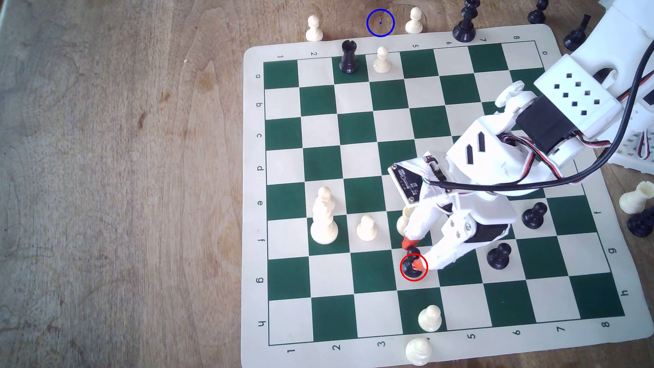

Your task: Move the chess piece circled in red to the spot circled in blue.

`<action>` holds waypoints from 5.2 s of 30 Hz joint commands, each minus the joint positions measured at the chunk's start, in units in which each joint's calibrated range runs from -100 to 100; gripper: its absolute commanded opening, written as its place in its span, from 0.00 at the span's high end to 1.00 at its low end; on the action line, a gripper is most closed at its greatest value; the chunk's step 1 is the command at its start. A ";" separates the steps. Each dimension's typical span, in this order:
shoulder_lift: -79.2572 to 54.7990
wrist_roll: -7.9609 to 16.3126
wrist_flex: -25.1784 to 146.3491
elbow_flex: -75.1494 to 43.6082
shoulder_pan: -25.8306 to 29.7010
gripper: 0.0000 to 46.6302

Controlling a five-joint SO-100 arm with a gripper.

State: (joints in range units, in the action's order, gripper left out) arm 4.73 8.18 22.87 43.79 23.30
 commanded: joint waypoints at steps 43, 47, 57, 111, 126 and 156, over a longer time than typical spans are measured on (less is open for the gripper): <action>31.60 -7.23 18.90 -15.23 -35.62 1.00; 29.65 -7.42 18.90 -14.96 -42.43 1.00; 22.69 -9.72 15.95 -9.06 -52.44 1.00; -6.26 -9.38 0.55 -11.69 -51.74 1.00; -6.18 -9.67 0.23 -10.70 -51.89 0.65; 31.68 -7.42 -8.70 12.97 -44.38 0.58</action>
State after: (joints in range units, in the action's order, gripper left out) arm 19.31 0.66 14.18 50.20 -25.22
